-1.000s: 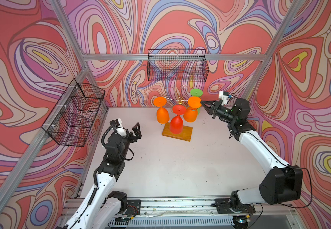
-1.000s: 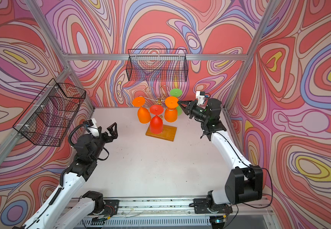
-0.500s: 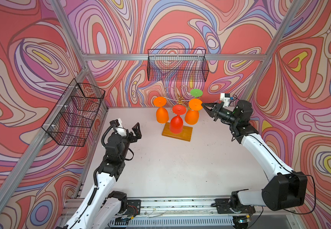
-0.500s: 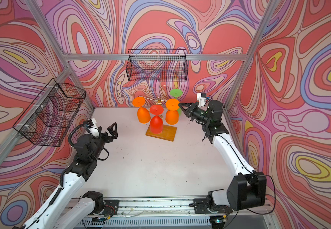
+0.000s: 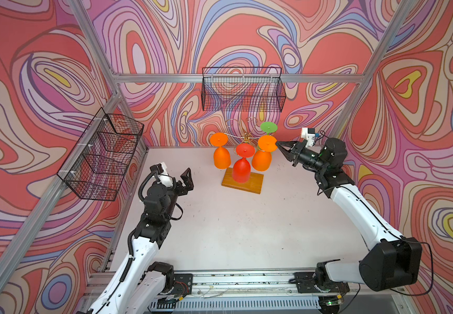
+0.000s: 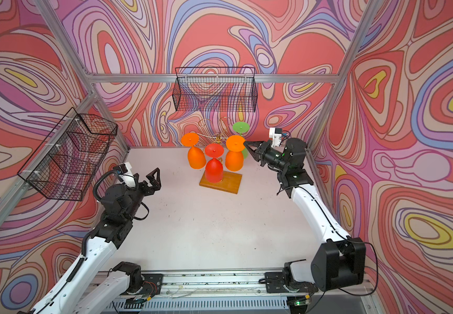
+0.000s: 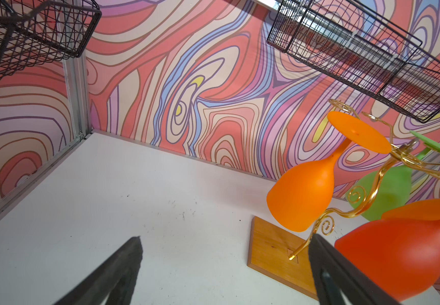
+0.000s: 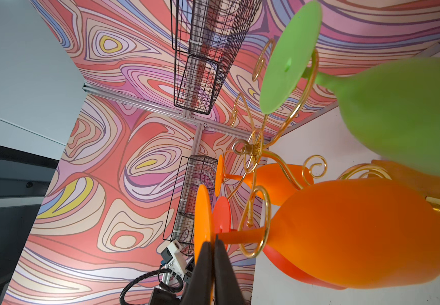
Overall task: Take the wine glass off the wine glass rack
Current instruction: Pick up the wine glass from the wine glass rack.
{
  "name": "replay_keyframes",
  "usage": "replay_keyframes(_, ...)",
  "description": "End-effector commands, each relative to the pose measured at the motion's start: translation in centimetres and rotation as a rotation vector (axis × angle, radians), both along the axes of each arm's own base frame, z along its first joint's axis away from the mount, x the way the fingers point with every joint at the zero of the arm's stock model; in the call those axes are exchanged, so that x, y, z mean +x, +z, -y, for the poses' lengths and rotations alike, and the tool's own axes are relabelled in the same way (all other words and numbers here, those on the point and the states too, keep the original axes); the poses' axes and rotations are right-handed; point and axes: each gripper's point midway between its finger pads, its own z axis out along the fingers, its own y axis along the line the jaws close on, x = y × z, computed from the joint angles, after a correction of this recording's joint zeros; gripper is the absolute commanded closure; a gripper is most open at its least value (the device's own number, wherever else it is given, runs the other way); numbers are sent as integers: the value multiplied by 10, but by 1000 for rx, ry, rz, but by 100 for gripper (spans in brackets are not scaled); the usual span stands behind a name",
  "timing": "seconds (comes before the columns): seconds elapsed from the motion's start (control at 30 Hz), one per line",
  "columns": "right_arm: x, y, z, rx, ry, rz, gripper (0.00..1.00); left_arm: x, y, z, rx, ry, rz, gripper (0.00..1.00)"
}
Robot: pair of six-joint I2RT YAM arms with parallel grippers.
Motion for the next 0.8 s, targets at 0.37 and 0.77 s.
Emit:
replay_keyframes(0.37, 11, 7, -13, 21, 30, 35, 100, -2, 1, -1, 15, 5, 6, 3)
replay_keyframes(0.77, 33, 5, -14, 15, 12, 51, 100, -2, 2, 0, 15, 2, 7, 3)
